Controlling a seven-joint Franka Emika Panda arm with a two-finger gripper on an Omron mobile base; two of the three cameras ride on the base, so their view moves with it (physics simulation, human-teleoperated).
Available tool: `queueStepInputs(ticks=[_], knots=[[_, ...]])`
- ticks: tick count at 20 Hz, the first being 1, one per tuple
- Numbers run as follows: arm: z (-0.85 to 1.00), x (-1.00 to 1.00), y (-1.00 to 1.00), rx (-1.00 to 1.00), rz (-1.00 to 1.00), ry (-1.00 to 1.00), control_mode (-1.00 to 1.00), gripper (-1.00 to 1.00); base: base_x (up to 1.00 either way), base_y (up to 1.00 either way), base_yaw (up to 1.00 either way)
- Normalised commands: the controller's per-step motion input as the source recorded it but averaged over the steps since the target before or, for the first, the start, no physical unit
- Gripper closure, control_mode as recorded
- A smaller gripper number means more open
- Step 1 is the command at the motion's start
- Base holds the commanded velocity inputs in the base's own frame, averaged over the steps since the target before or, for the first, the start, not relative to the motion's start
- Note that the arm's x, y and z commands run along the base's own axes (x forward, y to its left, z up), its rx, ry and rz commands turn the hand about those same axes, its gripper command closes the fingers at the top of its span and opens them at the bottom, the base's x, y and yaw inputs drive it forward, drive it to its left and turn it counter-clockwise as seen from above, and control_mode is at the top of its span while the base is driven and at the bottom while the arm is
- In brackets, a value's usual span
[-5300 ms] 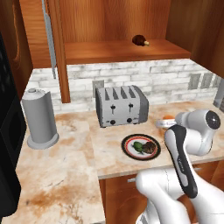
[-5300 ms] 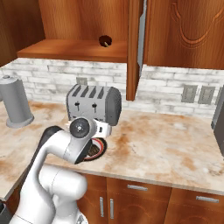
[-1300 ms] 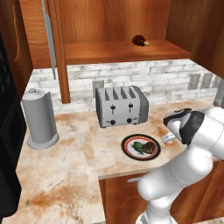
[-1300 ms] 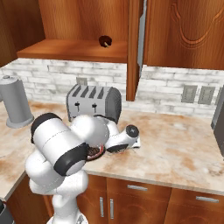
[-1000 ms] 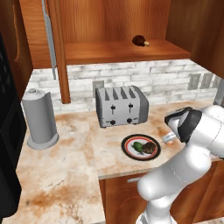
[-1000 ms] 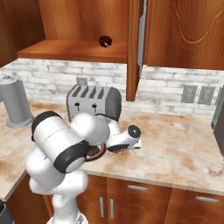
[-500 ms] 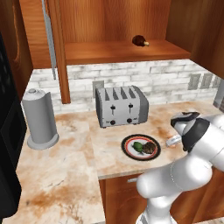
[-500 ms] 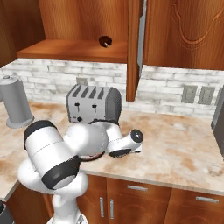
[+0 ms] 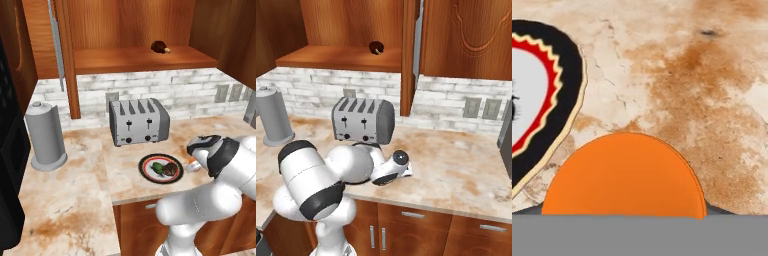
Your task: Pick the avocado and bread from the counter and place them on the plate. Then pick the jam from the cabinet and place it next to the plate. Lastly close the cabinet door.
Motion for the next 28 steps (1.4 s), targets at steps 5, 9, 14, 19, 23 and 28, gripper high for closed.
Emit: queueStepInputs(ticks=[5, 9, 14, 19, 23, 28], knots=[[-0.13, -0.40, 0.01, 0.00, 0.07, -0.10, -1.00, -1.00, 0.00, 0.00, 0.00], [0.62, -0.55, 0.00, 0.01, 0.11, -0.24, -1.00, -1.00, 0.00, 0.00, 0.00], [0.79, -0.67, 0.00, 0.00, 0.11, -0.25, -1.00, -1.00, 0.00, 0.00, 0.00], [0.89, -0.87, 0.00, 0.03, 0.09, -0.31, -1.00, -1.00, 0.00, 0.00, 0.00], [0.73, -0.45, -0.17, 0.06, 0.04, -0.33, -1.00, -1.00, 0.00, 0.00, 0.00], [0.54, -0.02, -0.52, 0.04, 0.09, -0.39, -1.00, -1.00, 0.00, 0.00, 0.00]])
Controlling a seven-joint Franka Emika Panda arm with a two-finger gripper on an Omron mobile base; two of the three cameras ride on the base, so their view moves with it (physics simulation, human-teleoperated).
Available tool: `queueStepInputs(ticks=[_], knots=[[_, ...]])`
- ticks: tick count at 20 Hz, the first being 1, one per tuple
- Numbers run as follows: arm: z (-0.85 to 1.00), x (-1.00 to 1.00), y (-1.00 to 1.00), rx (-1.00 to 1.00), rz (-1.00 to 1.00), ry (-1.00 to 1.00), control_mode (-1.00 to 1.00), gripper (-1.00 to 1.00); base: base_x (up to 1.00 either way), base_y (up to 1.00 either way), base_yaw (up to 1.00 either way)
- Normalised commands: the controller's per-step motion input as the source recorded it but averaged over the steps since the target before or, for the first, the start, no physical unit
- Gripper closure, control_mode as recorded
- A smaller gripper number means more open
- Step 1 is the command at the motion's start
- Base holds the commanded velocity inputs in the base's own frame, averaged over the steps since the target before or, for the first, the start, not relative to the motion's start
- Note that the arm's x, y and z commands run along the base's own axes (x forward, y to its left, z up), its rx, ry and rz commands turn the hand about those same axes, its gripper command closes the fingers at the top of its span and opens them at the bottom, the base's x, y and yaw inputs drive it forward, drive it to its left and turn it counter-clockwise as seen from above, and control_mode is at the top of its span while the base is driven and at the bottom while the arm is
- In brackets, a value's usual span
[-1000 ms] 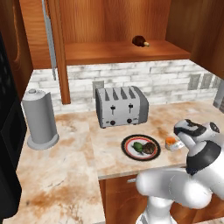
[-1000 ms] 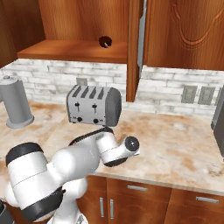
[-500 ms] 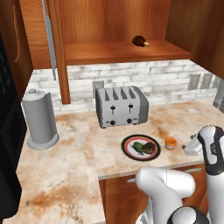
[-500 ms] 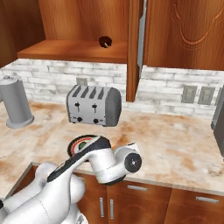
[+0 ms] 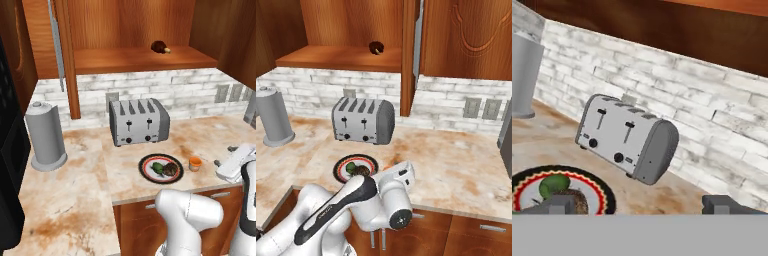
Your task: Pick the avocado and bread from the counter and place them on the plate. Then pick the jam from the cabinet and place it next to the plate. Lastly close the cabinet door.
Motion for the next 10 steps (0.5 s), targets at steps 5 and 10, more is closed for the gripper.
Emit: queueStepInputs(ticks=[5, 10], knots=[[0.46, 0.01, -0.67, 0.03, 0.13, -0.33, -1.00, -1.00, 0.00, 0.00, 0.00], [0.56, 0.09, -0.68, 0.05, 0.18, -0.24, -1.00, -1.00, 0.00, 0.00, 0.00]])
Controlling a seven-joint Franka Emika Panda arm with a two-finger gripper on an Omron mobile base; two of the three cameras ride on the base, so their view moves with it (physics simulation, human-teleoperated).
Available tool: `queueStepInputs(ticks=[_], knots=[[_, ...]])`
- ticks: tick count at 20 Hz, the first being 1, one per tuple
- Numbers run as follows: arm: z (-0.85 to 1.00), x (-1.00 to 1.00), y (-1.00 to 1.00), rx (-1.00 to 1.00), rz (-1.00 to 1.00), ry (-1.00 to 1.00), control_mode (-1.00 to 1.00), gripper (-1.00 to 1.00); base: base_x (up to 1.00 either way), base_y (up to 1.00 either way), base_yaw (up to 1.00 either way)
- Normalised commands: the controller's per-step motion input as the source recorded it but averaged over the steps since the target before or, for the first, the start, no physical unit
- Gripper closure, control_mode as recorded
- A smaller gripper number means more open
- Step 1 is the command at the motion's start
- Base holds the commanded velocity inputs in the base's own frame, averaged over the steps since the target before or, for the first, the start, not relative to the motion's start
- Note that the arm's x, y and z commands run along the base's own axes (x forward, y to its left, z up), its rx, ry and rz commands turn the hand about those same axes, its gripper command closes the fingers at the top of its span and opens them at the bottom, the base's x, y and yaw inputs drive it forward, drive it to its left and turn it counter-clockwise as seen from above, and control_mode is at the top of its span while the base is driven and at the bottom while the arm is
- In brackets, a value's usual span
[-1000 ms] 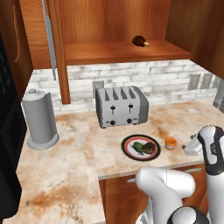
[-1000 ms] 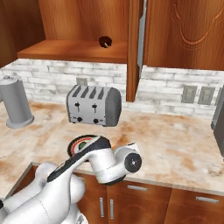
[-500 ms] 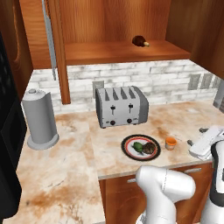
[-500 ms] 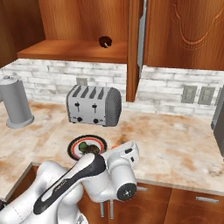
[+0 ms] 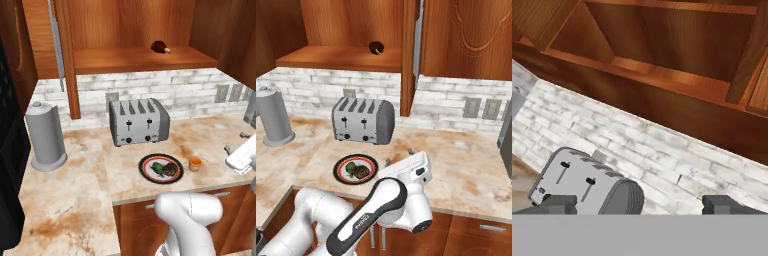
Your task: Pick the avocado and bread from the counter and place them on the plate. Then pick the jam from the cabinet and place it next to the plate. Lastly close the cabinet door.
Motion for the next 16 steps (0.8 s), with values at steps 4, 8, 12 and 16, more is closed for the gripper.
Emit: queueStepInputs(ticks=[4, 8, 12, 16], knots=[[0.37, 0.36, -0.53, 0.00, 0.20, -0.17, -1.00, -1.00, 0.00, 0.00, 0.00], [0.05, 0.60, -0.38, 0.00, 0.16, -0.07, -1.00, -1.00, 0.00, 0.00, 0.00], [0.05, 0.68, -0.34, 0.00, 0.13, -0.06, -1.00, -1.00, 0.00, 0.00, 0.00], [0.07, 0.74, -0.29, 0.00, 0.11, -0.07, -1.00, -1.00, 0.00, 0.00, 0.00]])
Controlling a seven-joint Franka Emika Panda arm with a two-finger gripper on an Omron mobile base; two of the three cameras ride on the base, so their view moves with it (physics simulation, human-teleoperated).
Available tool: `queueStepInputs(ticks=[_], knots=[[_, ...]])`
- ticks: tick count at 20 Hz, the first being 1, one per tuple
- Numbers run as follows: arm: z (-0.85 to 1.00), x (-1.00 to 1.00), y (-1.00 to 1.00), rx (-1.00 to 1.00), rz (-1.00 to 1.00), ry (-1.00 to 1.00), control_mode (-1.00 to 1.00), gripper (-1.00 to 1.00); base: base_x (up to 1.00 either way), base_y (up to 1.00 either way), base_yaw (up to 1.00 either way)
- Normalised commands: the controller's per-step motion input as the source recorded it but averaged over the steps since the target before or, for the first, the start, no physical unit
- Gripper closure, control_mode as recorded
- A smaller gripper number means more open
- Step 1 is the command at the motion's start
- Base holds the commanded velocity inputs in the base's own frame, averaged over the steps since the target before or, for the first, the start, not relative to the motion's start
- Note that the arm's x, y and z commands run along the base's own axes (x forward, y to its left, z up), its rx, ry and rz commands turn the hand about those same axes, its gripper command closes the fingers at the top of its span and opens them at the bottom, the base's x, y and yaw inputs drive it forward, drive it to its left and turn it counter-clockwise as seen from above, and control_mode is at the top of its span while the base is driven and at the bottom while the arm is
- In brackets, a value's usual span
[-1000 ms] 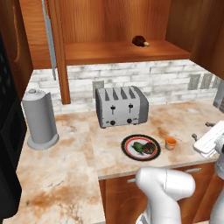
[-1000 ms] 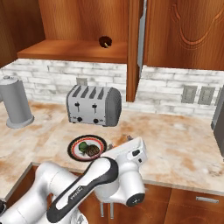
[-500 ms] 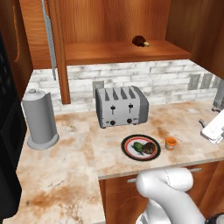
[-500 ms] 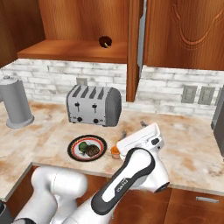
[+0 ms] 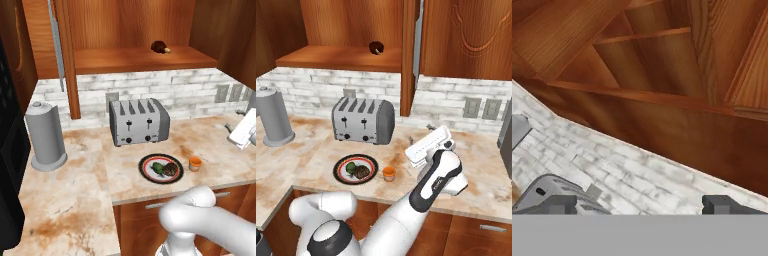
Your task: Pick the avocado and bread from the counter and place them on the plate. Then pick the jam from the cabinet and place it next to the plate. Lastly close the cabinet door.
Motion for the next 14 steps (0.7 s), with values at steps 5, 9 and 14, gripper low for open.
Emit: queueStepInputs(ticks=[5, 9, 14], knots=[[0.10, 0.73, -0.36, 0.00, 0.10, -0.06, -1.00, -1.00, 0.00, 0.00, 0.00], [0.22, 0.45, -0.49, 0.04, 0.08, -0.12, -1.00, -1.00, 0.00, 0.00, 0.00], [0.38, 0.14, -0.20, 0.02, 0.07, -0.20, -1.00, -1.00, 0.00, 0.00, 0.00]])
